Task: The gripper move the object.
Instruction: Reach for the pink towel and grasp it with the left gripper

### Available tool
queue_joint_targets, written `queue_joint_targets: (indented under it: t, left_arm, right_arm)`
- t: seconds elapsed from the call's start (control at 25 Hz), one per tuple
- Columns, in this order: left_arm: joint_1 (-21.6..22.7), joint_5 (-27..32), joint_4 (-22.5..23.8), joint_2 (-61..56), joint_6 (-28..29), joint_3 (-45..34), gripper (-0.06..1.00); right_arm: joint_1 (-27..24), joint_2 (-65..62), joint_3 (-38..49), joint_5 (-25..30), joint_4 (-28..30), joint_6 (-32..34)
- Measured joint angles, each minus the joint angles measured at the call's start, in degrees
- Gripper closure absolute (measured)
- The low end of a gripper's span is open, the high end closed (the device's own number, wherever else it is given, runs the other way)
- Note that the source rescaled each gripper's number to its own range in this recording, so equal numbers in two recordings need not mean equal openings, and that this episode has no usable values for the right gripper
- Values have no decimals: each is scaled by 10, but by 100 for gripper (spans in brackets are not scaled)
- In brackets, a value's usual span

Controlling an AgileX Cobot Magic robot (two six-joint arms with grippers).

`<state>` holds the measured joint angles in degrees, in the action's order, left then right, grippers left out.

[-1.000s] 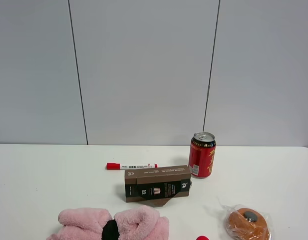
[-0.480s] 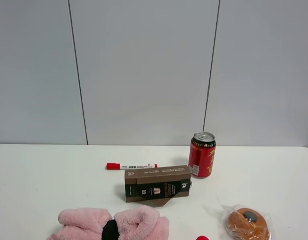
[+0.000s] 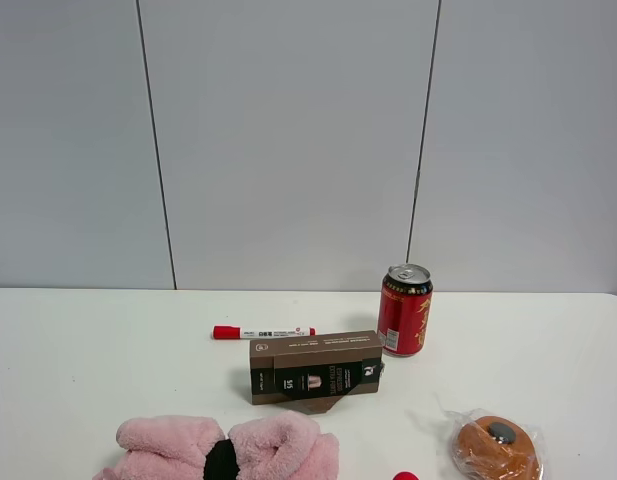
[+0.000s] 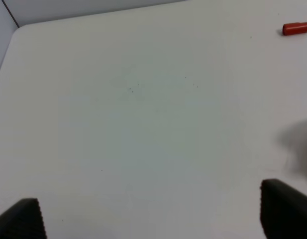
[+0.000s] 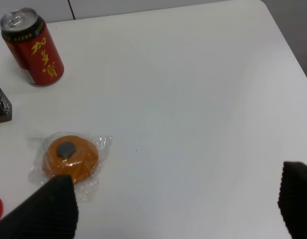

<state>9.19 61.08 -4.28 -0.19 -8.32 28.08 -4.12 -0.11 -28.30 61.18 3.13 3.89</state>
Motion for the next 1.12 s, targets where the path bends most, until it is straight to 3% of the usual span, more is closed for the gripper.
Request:
queue_joint_targets:
  t: [0.32,0.48,0.68,0.84,1.0,1.12]
  left_arm:
    - [0,0,0,0,-1,0,20]
    - [-1,66,-39,47,-44,57,20]
    - [-12,86,-189,167,-135,209,20]
    - [-12,86,-345,272,-261,325,21]
    - [-12,86,-493,353,-436,374,38]
    - [-12,86,-545,401,-527,381,47]
  right_arm:
    - [0,0,0,0,0,0]
    - [0,0,0,0,0,0]
    - [0,0,0,0,0,0]
    - [0,0,0,0,0,0]
    - [0,0,0,0,0,0]
    - [0,0,0,0,0,0]
